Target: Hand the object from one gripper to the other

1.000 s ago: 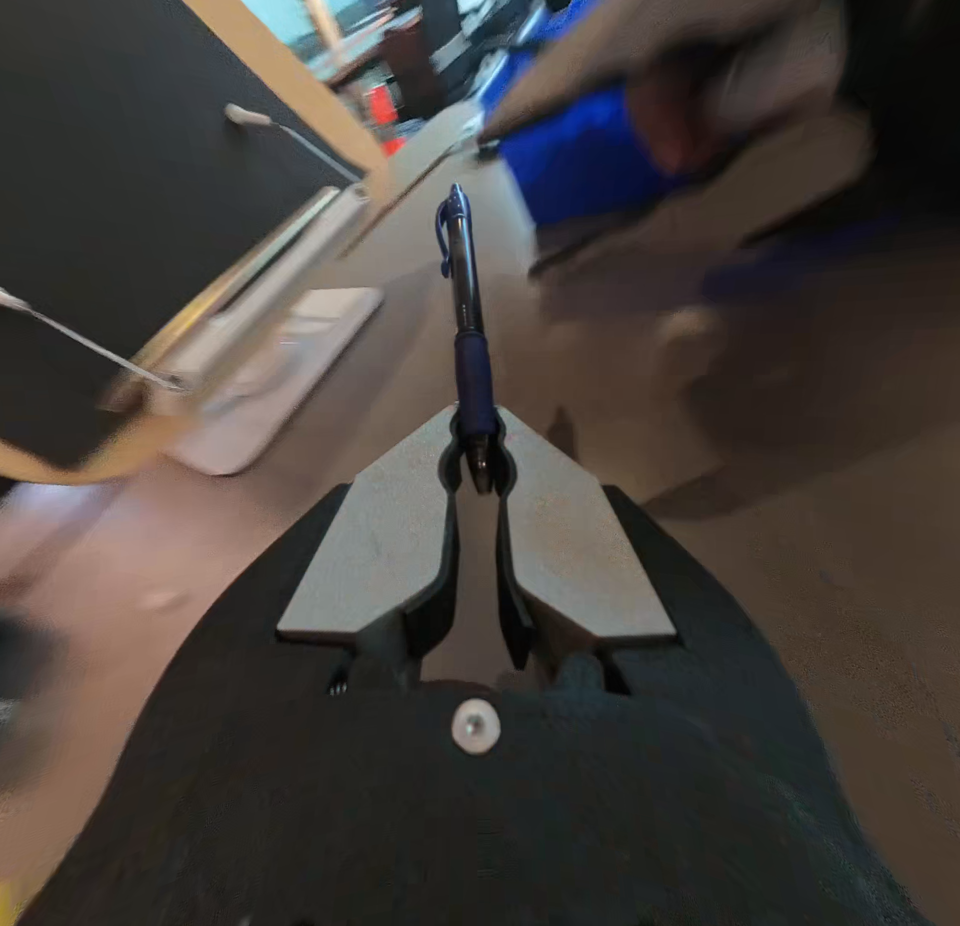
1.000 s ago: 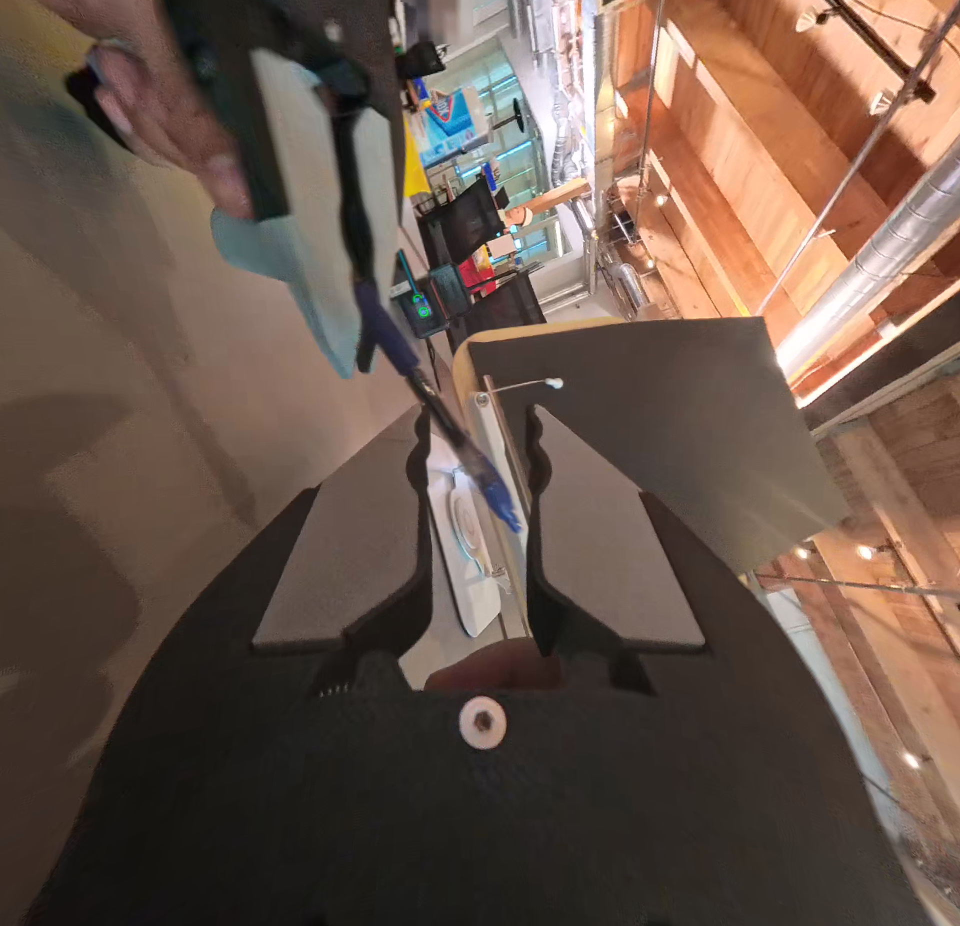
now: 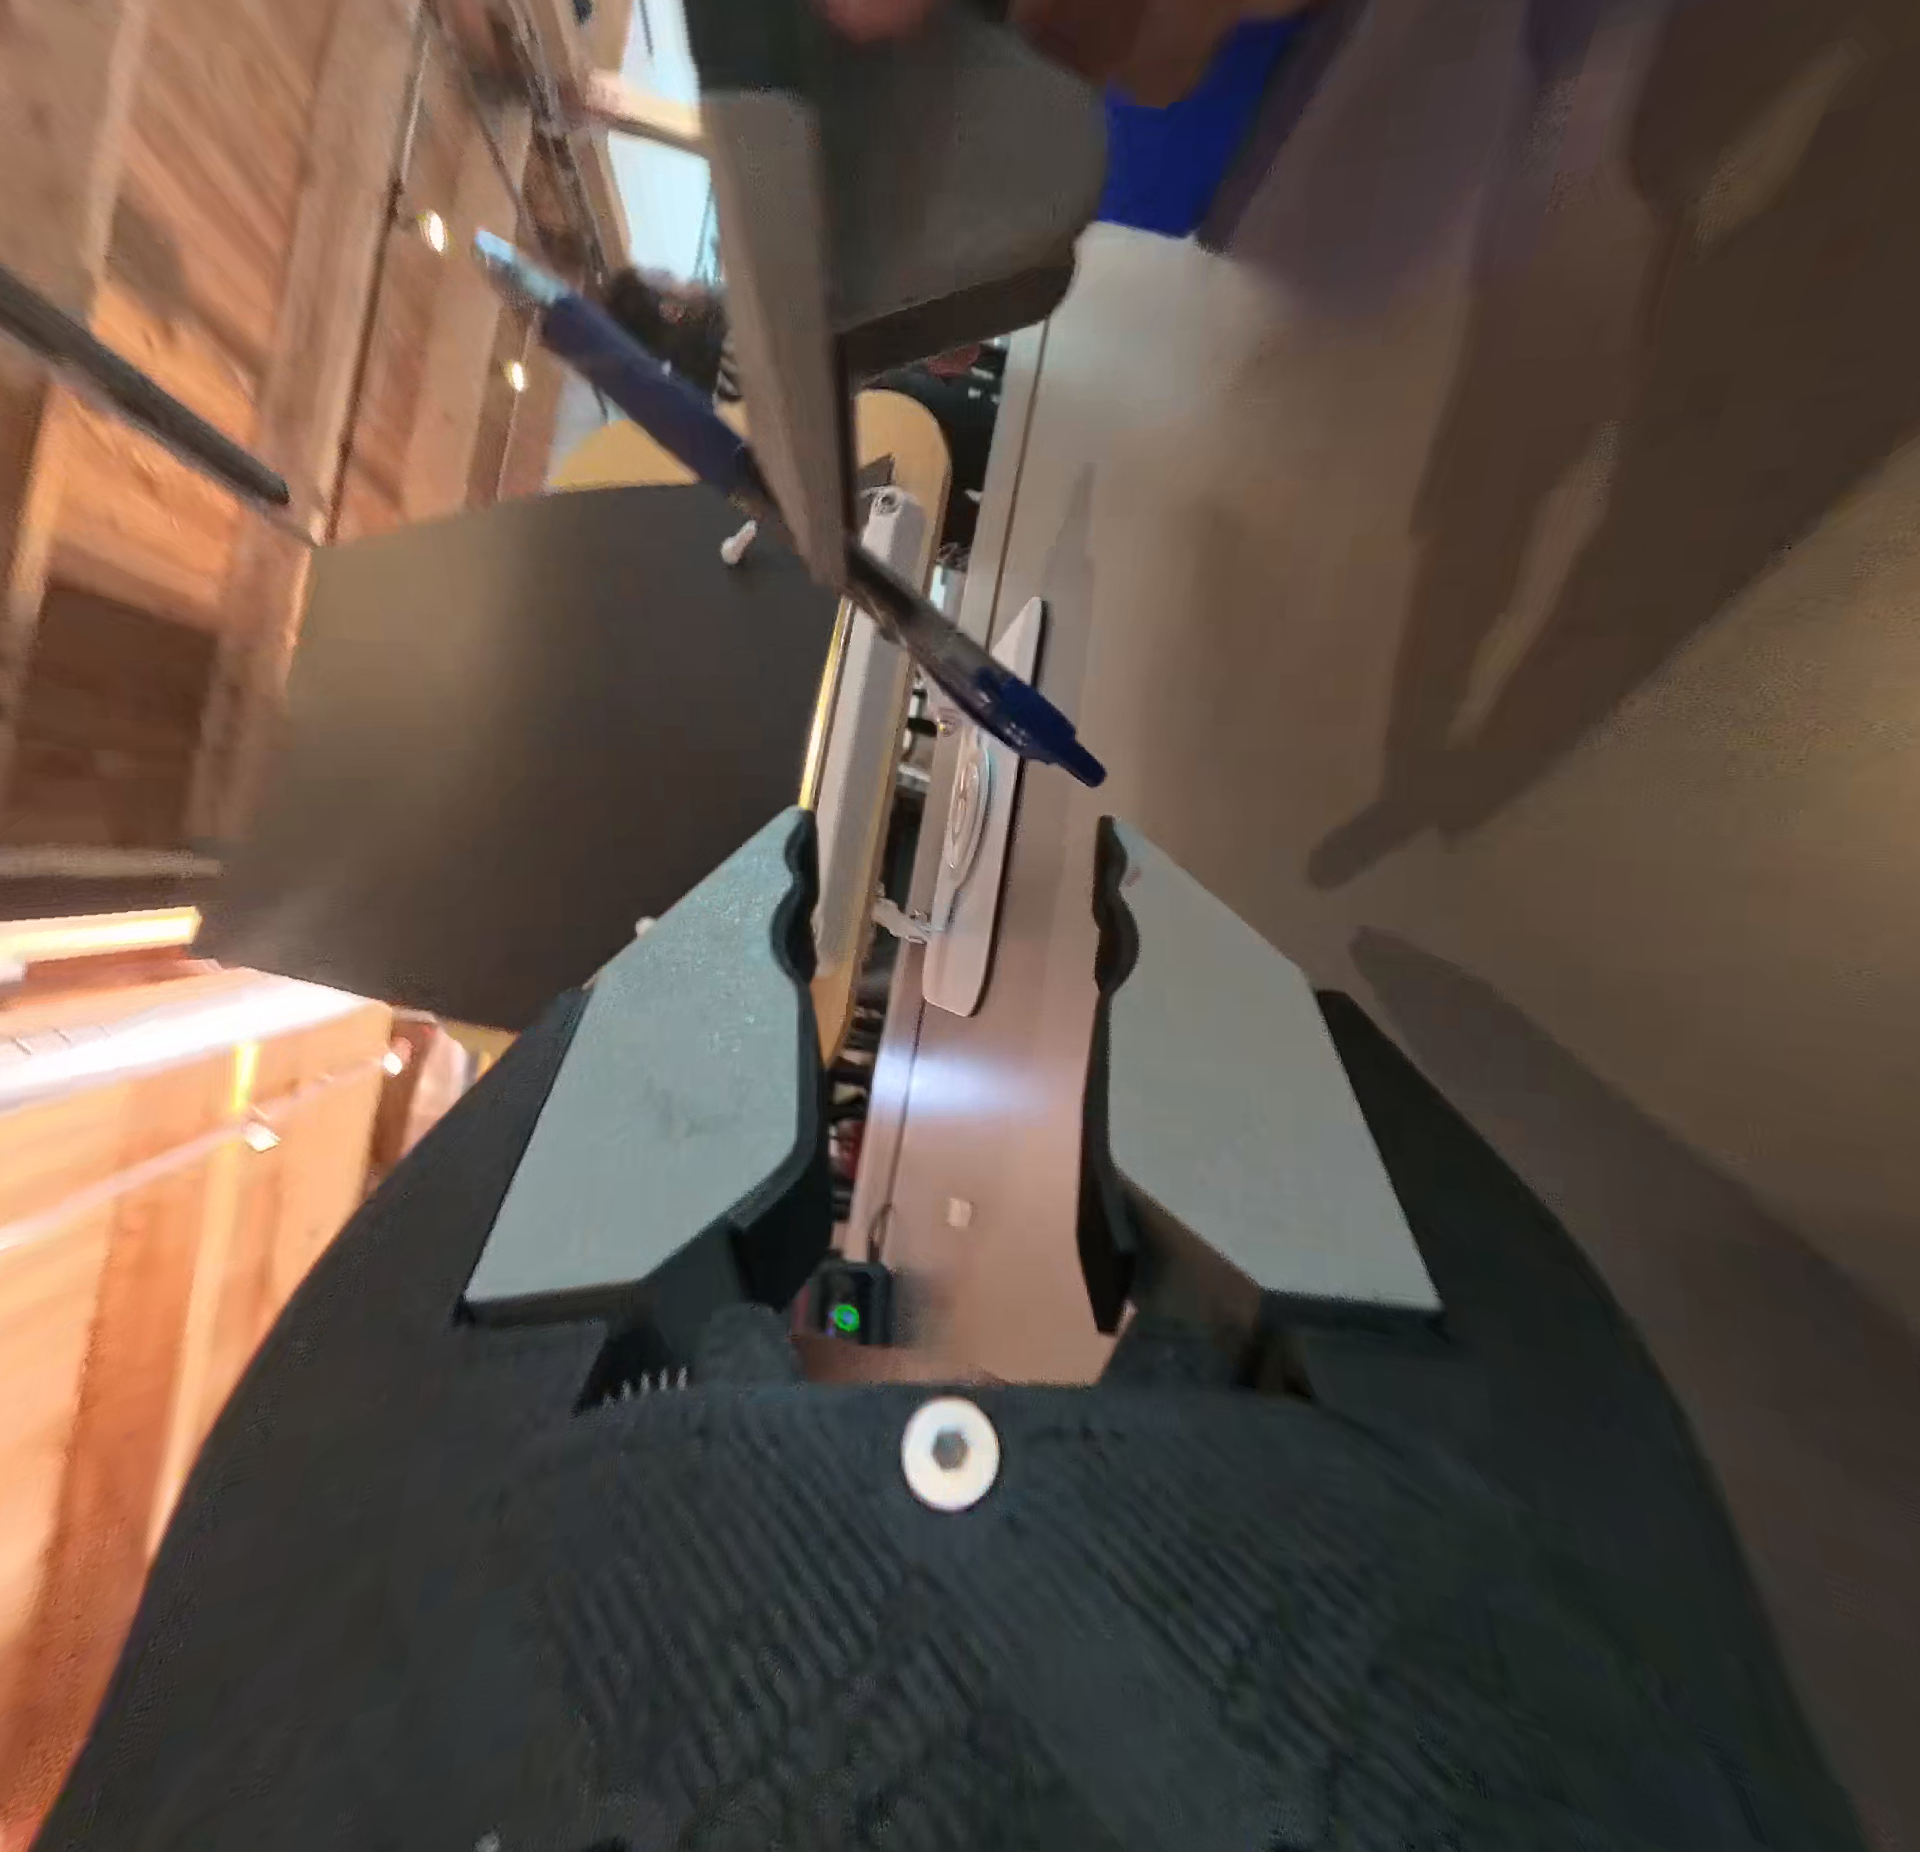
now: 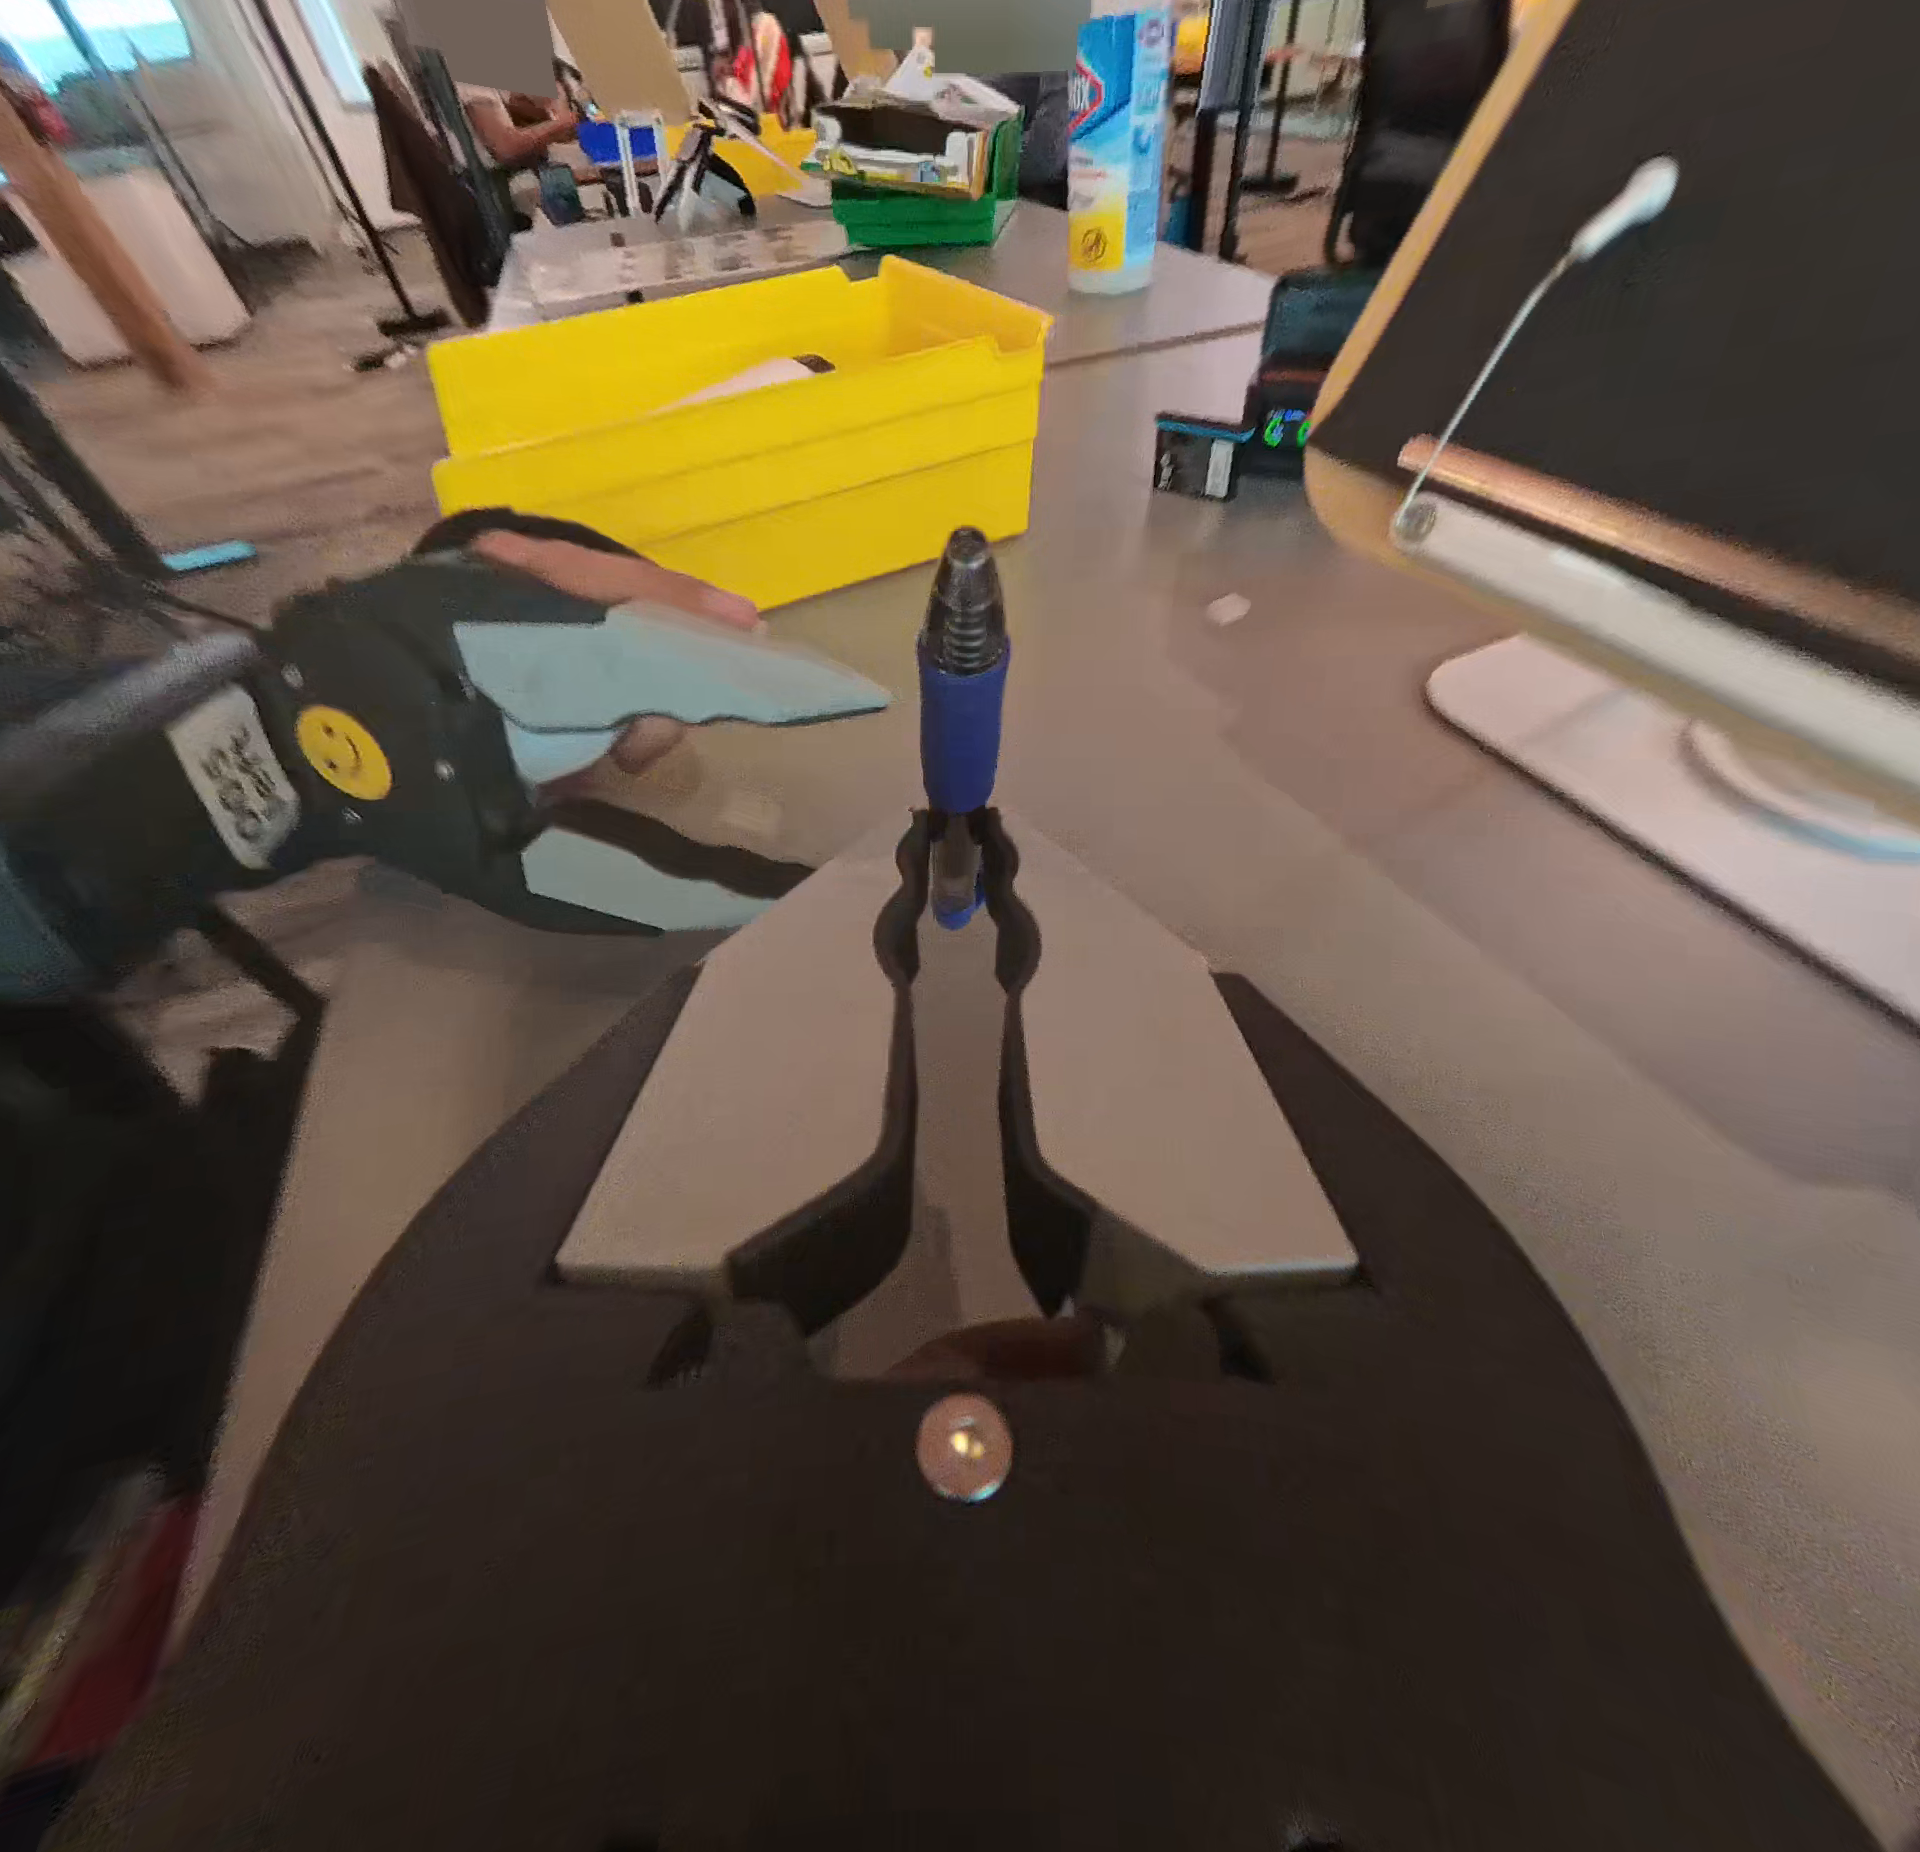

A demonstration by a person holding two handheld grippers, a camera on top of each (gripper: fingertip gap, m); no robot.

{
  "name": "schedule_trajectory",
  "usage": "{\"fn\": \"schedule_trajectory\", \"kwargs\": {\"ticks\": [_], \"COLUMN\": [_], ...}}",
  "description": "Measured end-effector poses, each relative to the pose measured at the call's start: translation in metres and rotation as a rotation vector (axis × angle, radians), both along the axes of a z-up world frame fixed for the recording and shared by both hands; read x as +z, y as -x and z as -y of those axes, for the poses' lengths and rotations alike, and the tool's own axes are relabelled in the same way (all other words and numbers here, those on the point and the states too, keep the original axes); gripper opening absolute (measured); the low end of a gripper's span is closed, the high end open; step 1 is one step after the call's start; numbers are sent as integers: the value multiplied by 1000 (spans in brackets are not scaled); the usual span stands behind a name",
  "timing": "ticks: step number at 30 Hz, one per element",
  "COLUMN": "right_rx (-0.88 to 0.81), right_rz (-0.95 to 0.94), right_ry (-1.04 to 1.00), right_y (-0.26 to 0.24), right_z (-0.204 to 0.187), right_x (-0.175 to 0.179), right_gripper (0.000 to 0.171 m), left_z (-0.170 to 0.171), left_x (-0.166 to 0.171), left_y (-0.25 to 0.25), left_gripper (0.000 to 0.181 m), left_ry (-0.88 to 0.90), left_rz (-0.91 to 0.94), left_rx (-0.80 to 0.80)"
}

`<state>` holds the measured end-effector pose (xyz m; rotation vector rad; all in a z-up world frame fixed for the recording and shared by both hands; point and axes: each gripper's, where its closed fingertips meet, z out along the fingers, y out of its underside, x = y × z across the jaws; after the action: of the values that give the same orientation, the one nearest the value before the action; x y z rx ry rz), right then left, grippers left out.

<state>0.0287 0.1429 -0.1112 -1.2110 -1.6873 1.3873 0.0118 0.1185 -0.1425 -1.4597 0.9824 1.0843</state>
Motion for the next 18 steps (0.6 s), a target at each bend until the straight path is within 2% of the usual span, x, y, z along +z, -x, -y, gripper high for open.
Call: {"fn": "schedule_trajectory", "kwargs": {"ticks": [3,7,10,13,15,18], "right_rx": [81,269,313,390,388,368], "right_rz": [72,173,259,306,322,349], "right_ry": [165,538,600,654,657,657], "right_y": [-9,-24,-24,-25,-22,-17], "right_z": [4,19,29,46,50,49], "right_x": [0,15,2,-2,-8,-17], "right_gripper": [6,6,6,6,7,14], "left_z": [4,7,15,16,19,21], "left_x": [-2,11,23,13,9,6], "left_y": [-3,-9,-36,-49,-57,-61], "left_gripper": [49,52,57,43,19,11], "left_ry": [-17,-134,-262,-240,-227,-186], "left_rz": [-123,-306,-420,-460,-465,-394], "left_rx": [-19,-45,-146,-204,-250,-268]}}
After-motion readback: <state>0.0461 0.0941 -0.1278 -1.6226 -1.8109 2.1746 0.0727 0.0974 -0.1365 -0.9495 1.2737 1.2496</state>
